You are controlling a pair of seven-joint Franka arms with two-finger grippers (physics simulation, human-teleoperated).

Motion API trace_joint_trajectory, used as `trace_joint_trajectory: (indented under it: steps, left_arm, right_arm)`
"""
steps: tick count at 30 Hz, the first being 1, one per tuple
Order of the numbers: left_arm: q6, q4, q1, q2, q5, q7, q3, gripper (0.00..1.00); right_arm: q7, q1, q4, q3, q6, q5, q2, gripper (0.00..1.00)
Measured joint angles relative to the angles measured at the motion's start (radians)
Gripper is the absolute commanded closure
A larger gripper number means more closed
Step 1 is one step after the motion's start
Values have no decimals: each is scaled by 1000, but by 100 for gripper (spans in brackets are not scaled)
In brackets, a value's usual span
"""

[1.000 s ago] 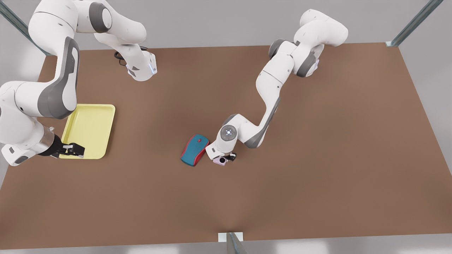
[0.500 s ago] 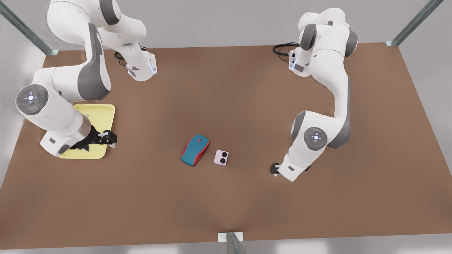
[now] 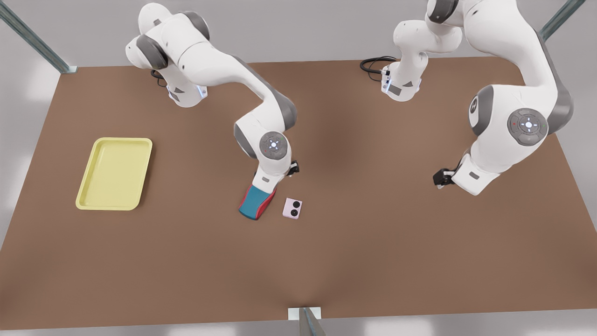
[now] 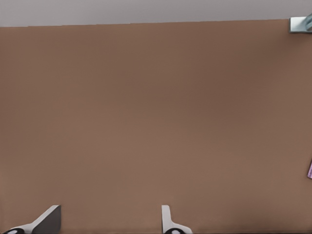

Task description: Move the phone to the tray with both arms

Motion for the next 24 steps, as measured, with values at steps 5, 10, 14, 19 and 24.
trace_joint_trajectory:
  steps: [5,10,14,19,24]
  left_arm:
    - [-15,8,1,27,1,54,1,0]
    - [-10,8,1,45,0,95,1,0]
    - [-6,8,0,63,-1,120,0,0]
    - [0,8,0,75,-5,144,0,0]
    - [4,7,2,88,-7,162,1,0]
  right_arm:
    - [182,-18,119,45,107,5,173,0]
    - [345,-21,161,56,201,8,276,0]
    - [458,-32,156,53,261,7,324,0]
    - [567,-35,175,49,315,2,374,0]
    - [643,-36,171,48,350,-13,400,0]
